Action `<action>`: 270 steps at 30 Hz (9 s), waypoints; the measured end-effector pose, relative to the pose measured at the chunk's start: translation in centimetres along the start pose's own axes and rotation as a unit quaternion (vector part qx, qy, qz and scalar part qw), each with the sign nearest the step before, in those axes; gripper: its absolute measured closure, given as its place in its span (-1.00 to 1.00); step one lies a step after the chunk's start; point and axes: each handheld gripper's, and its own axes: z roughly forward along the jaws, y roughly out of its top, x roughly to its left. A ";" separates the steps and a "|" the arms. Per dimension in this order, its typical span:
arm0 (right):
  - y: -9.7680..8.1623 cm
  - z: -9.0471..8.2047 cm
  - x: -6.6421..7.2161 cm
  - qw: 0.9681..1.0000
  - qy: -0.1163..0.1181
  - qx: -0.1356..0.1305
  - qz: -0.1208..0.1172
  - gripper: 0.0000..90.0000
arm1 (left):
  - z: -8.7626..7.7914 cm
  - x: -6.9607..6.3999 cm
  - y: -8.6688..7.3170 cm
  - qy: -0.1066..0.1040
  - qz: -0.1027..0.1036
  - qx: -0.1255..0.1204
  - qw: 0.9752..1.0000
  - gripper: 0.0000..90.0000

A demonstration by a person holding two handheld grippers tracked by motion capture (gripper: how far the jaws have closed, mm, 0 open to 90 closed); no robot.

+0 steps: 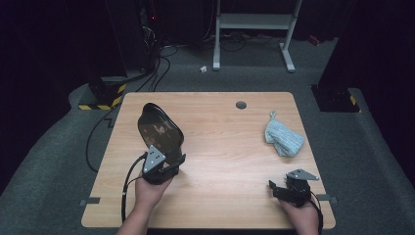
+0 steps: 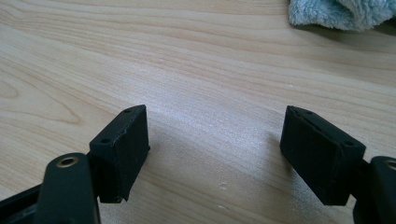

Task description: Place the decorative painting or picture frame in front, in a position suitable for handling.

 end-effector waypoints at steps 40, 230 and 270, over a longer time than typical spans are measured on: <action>-0.6 -0.5 0.9 1.000 -0.005 0.005 -0.016 -0.52 | 4.0 0.9 -0.7 0.010 -0.020 0.017 1.000 0.12; 4.6 -0.5 -1.9 0.999 -0.017 -0.038 0.010 -0.40 | -3.9 6.4 -9.4 0.085 -0.037 0.187 0.978 -0.42; 7.4 2.3 -4.1 0.999 -0.022 -0.006 0.035 -0.27 | -3.9 6.4 -9.4 0.085 -0.037 0.188 0.978 -0.42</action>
